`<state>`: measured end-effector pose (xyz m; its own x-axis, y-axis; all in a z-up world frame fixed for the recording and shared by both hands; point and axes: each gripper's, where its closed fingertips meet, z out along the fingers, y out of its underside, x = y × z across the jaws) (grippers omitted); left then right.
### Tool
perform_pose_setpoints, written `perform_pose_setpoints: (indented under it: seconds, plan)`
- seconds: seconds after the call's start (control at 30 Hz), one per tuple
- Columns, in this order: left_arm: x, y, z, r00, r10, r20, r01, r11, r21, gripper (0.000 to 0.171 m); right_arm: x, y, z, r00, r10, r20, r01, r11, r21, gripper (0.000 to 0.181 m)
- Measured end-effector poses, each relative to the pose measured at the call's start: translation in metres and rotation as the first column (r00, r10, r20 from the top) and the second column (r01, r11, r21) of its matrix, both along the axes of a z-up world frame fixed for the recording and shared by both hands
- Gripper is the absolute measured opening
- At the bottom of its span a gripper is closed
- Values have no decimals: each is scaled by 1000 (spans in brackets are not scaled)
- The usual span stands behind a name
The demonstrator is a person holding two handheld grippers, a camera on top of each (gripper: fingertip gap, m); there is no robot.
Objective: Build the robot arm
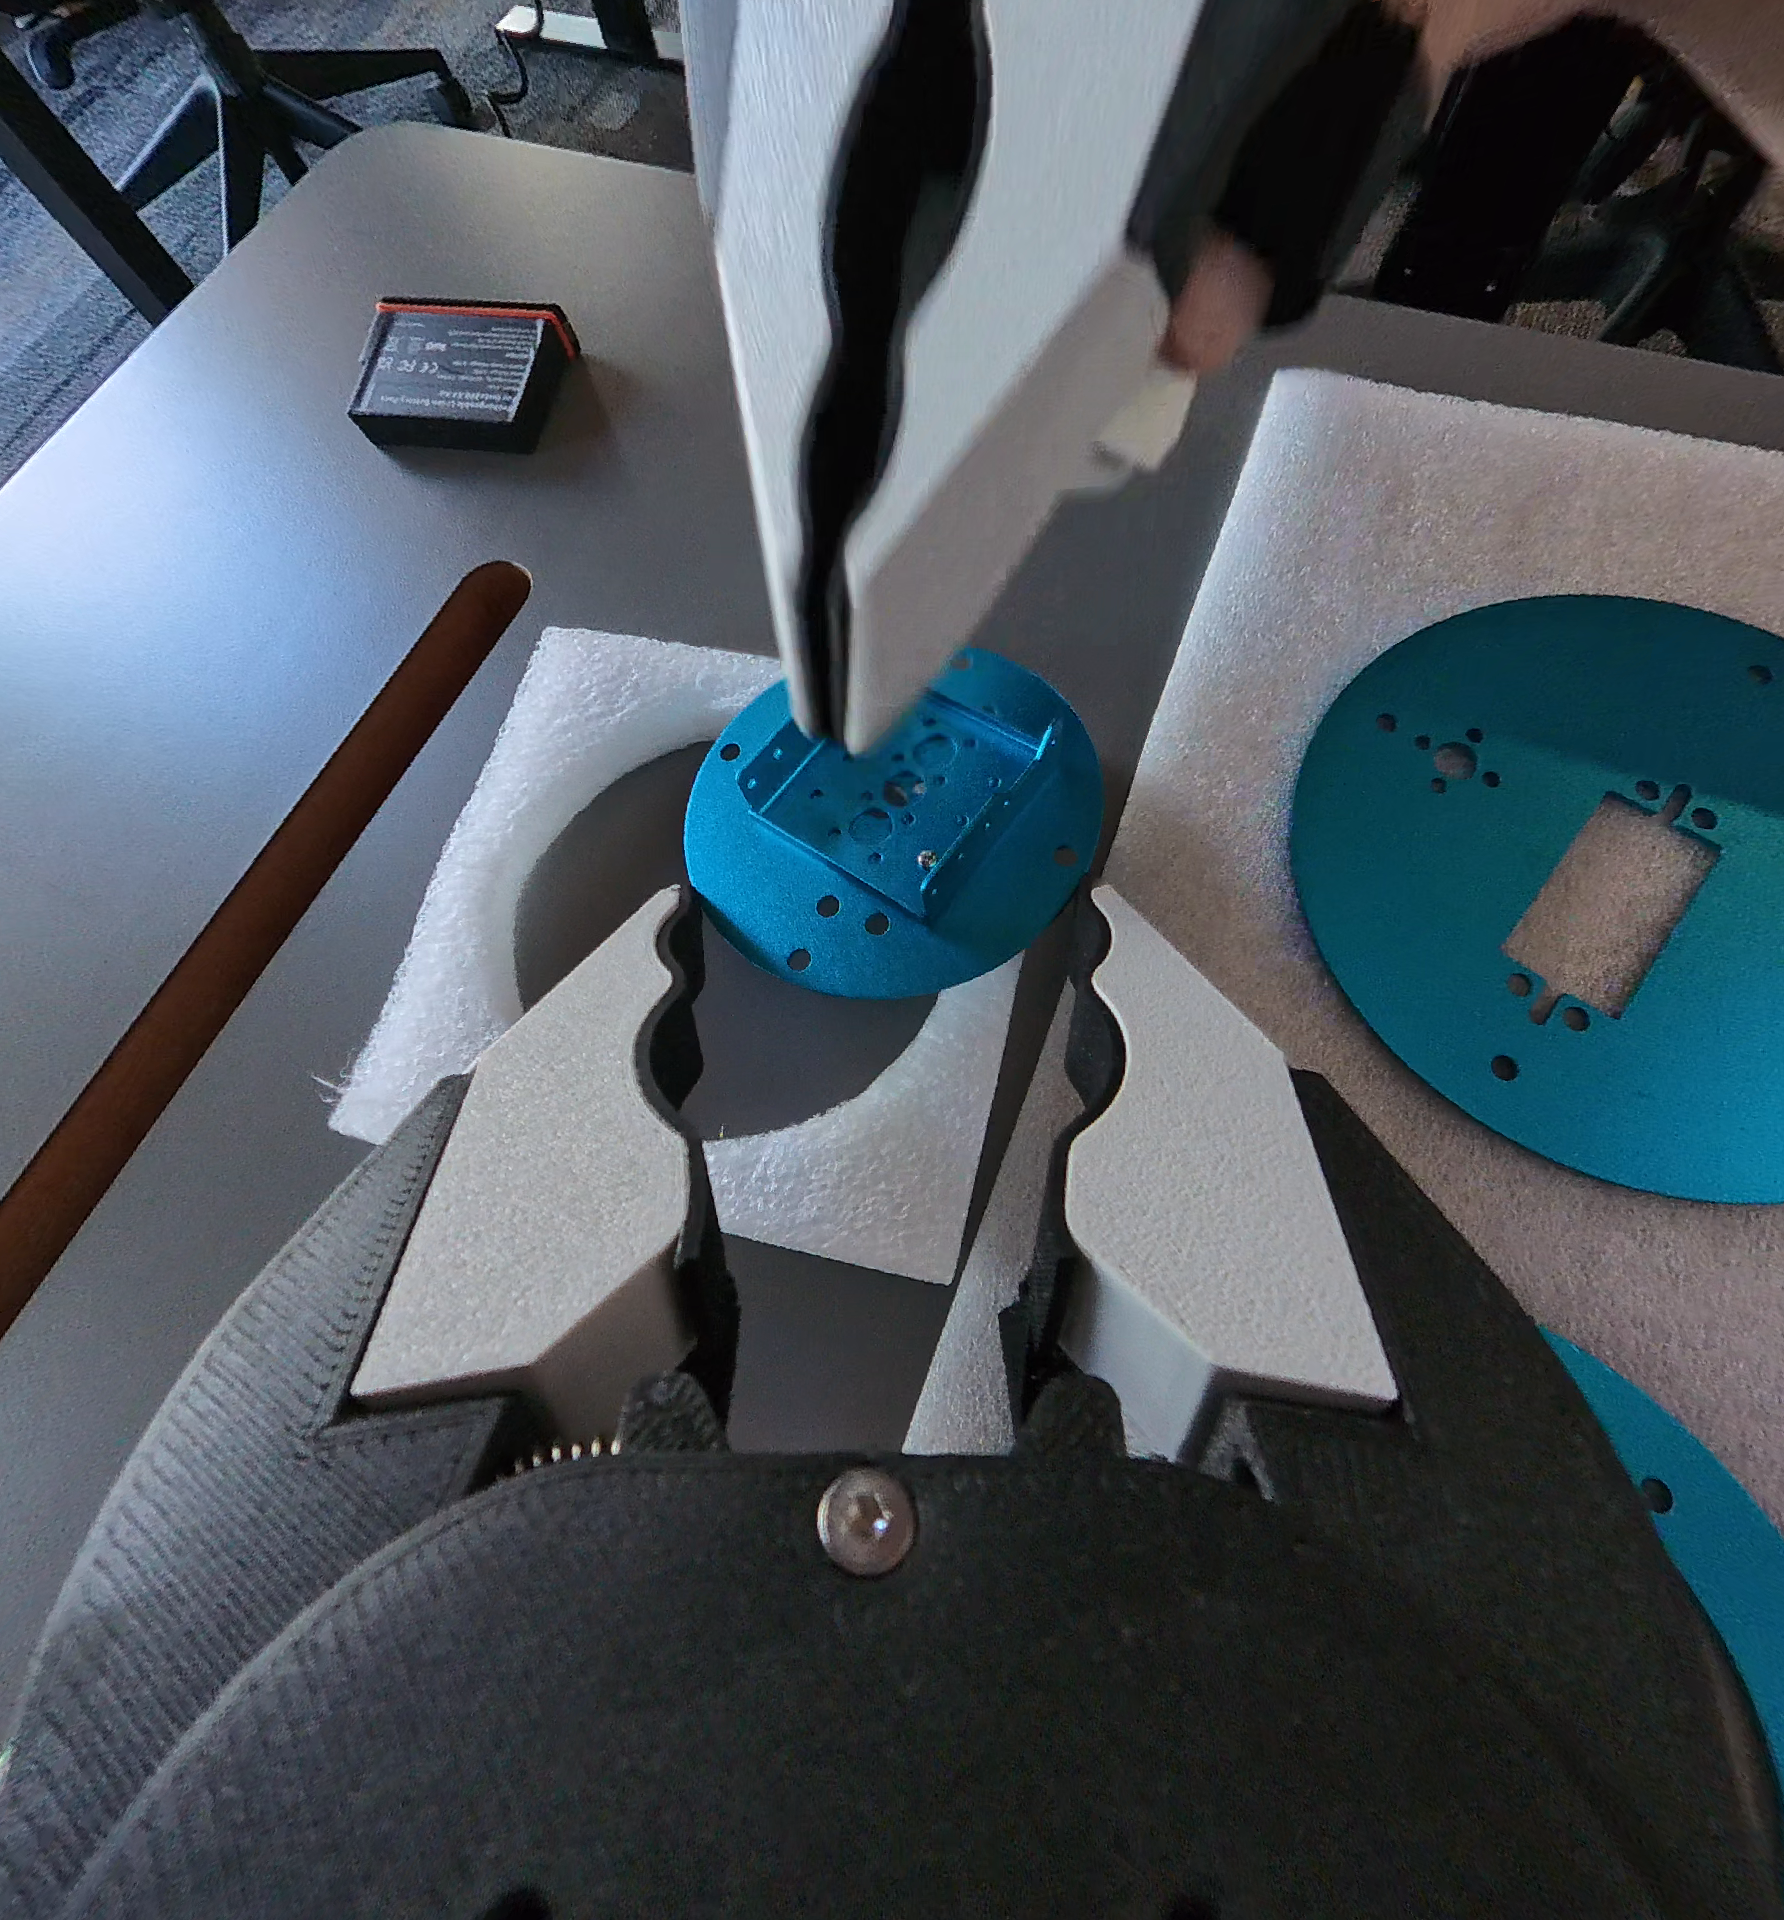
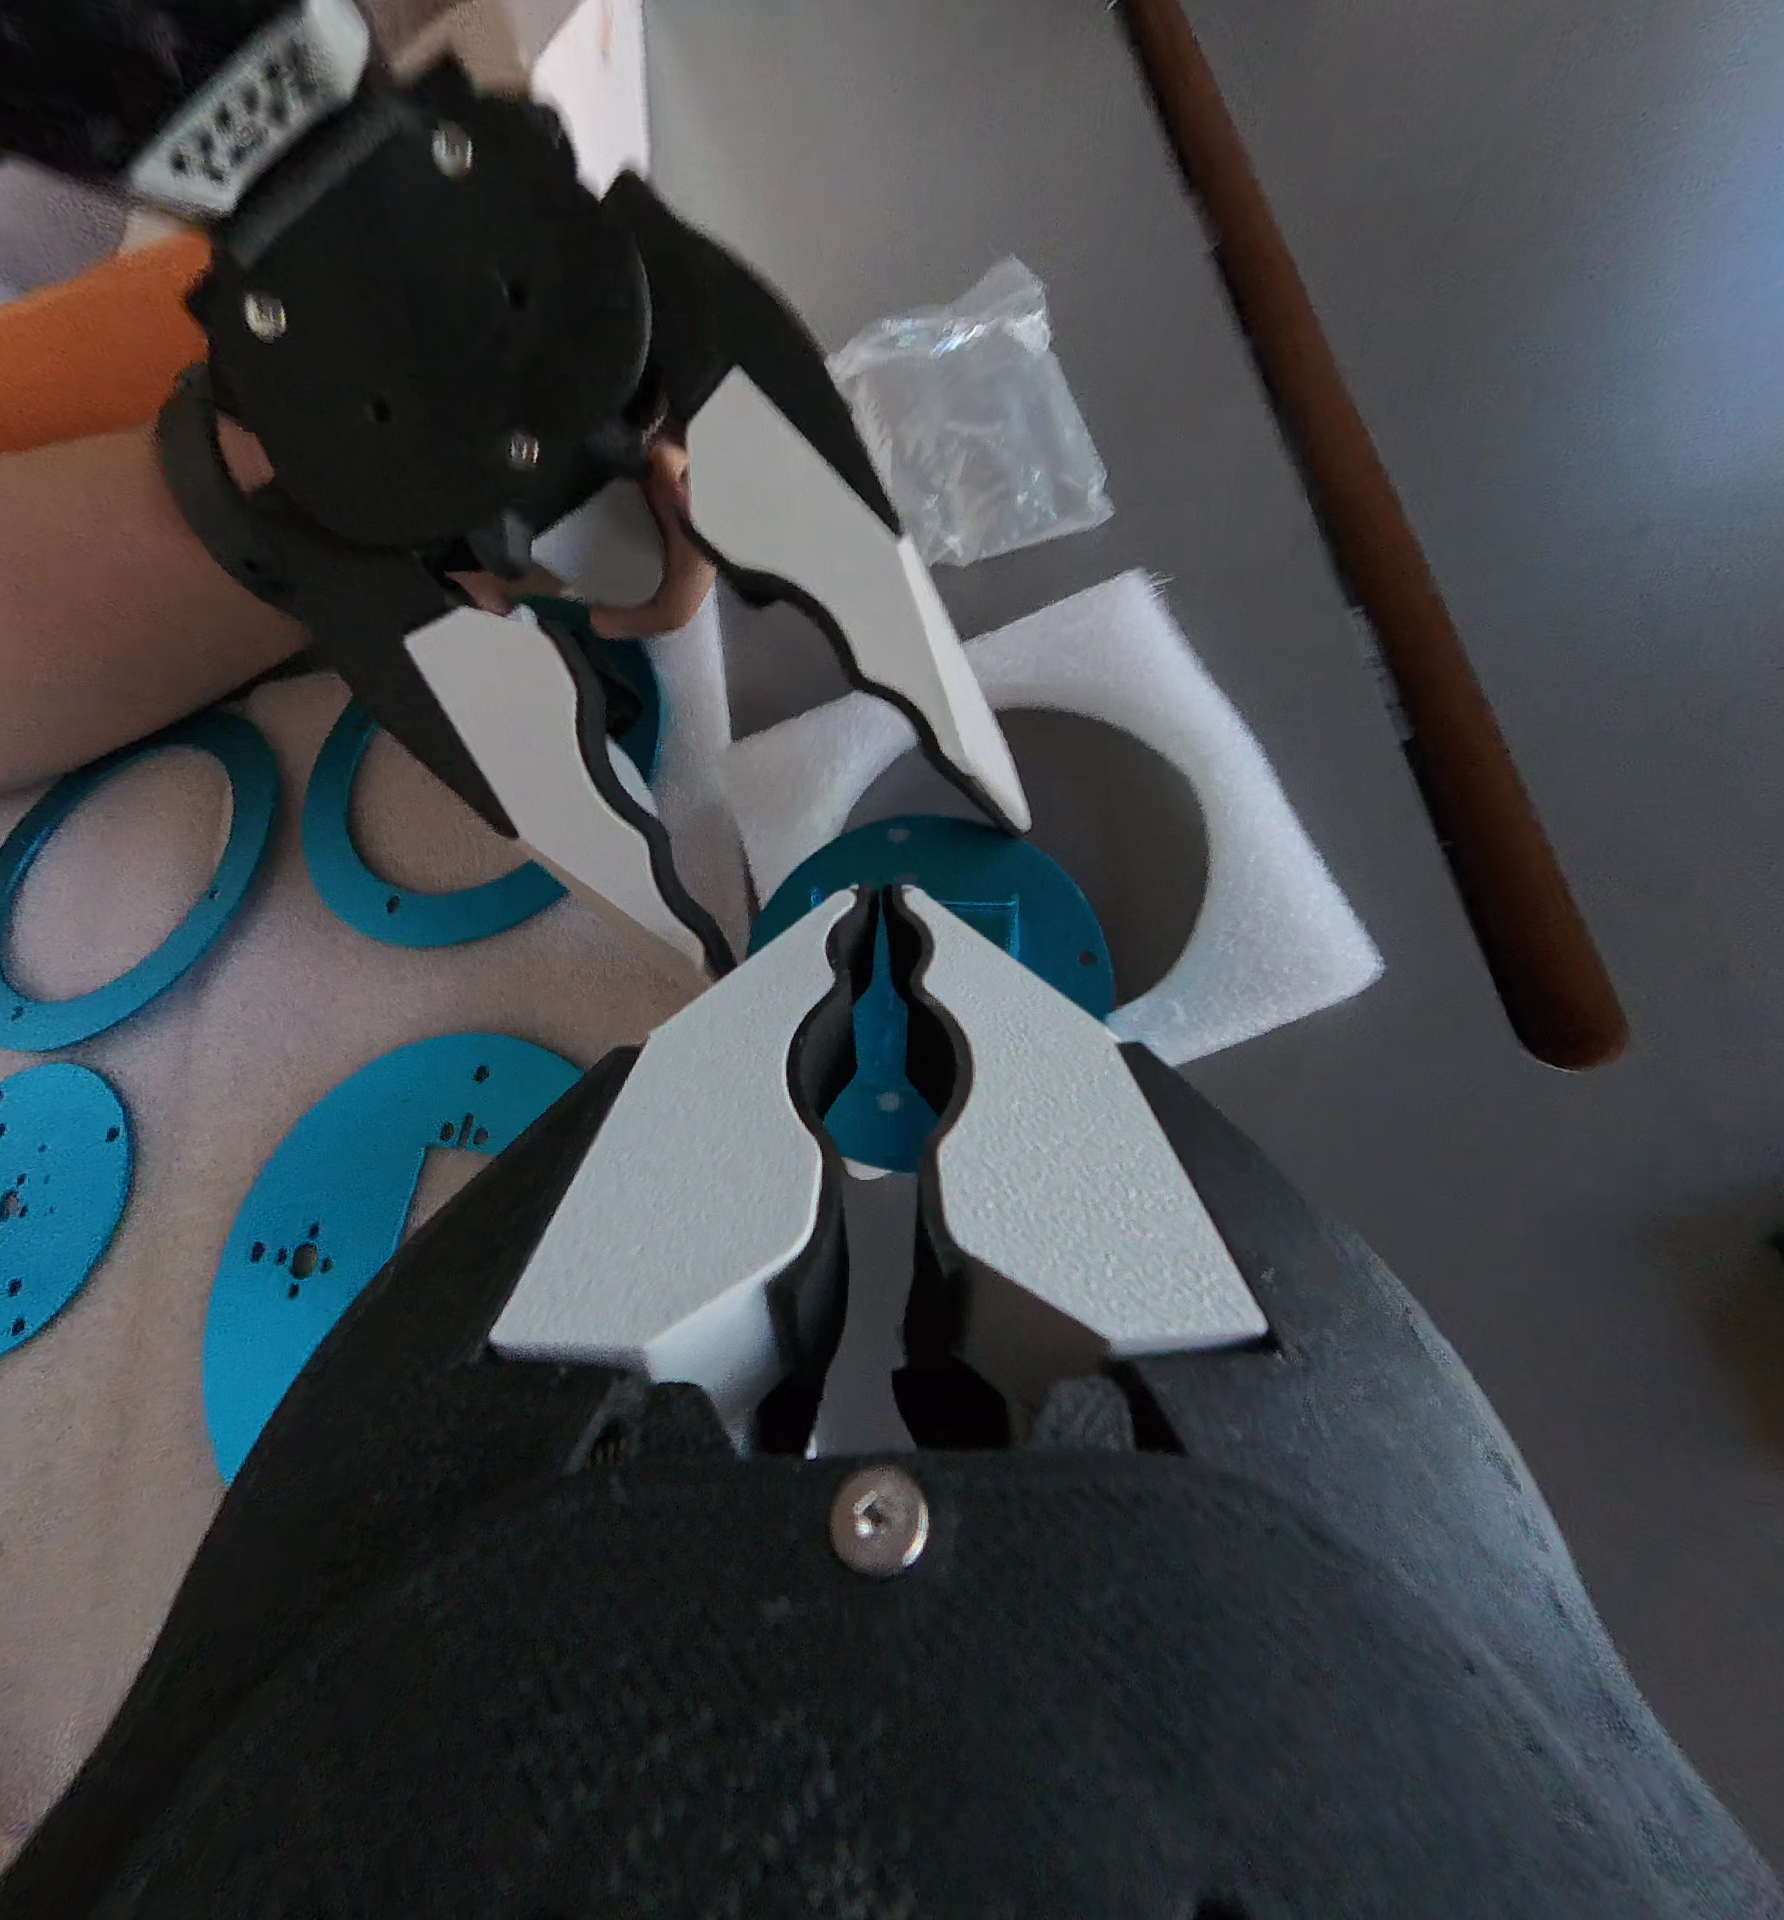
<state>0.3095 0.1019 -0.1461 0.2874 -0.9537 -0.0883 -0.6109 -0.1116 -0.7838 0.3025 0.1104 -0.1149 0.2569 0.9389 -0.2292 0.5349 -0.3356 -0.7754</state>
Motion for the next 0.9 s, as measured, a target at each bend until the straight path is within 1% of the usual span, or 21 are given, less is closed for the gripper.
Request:
perform_pose_setpoints:
  seconds: [0.03, 0.07, 0.13, 0.17, 0.23, 0.27, 0.3, 0.33, 0.37, 0.43, 0.5, 0.57, 0.63, 0.73, 0.9]
  plan:
    - [0, 0, 0, 1000, 0, -1, 0, 1000, 0, 70, 6, 7, 9, 998, -63, -10, 63, 998, 10, 5]
    - [0, 0, 0, 1000, -2, 0, 2, 1000, -1, 70, 12, 10, 18, 994, -105, -31, 105, 994, -6, 16]
    - [0, -1, 0, 1000, -5, 3, 5, 1000, -6, 70, 20, 0, 29, 991, -98, -94, 95, 995, -35, 45]
    - [0, -1, 0, 1000, -7, 5, 7, 1000, -9, 70, 24, -4, 26, 994, -77, -80, 78, 997, 8, 57]
    - [1, -3, 0, 1000, -19, 6, 19, 1000, -15, 70, 32, -5, 7, 998, -62, 33, 56, 988, 144, 82]
    - [1, -4, 0, 1000, -27, 5, 27, 999, -18, 70, 33, -9, -4, 995, -41, 87, 23, 981, 195, 94]
    - [1, -5, -1, 999, -34, 3, 34, 999, -18, 70, 34, -13, -12, 991, -28, 129, -3, 971, 240, 95]
    - [2, -7, -1, 999, -43, -1, 43, 999, -17, 70, 32, -13, -15, 991, -34, 131, -5, 958, 287, 97]
    - [2, -8, -2, 999, -52, -5, 52, 999, -16, 70, 28, -16, -16, 995, -16, 102, -16, 951, 309, 97]
    - [2, -9, -3, 998, -62, -14, 61, 998, -12, 70, 24, -11, -19, 998, -25, 63, 3, 942, 336, 95]
    - [2, -11, -3, 997, -70, -18, 70, 997, -11, 70, 22, -12, -30, 997, -1, 76, -21, 957, 288, 90]
    - [3, -12, -3, 997, -77, -18, 77, 997, -12, 70, 20, -12, -36, 997, 19, 75, -37, 968, 250, 90]
    - [3, -13, -3, 996, -85, -19, 85, 996, -7, 70, 18, -13, -33, 998, 37, 55, -50, 963, 263, 81]
    - [3, -13, -4, 996, -88, -28, 88, 996, -1, 70, 18, -15, -35, 997, 45, 66, -61, 962, 267, 78]
    - [3, -13, -4, 995, -91, -29, 91, 996, 9, 70, 18, -15, -34, 997, 31, 71, -50, 957, 286, 77]
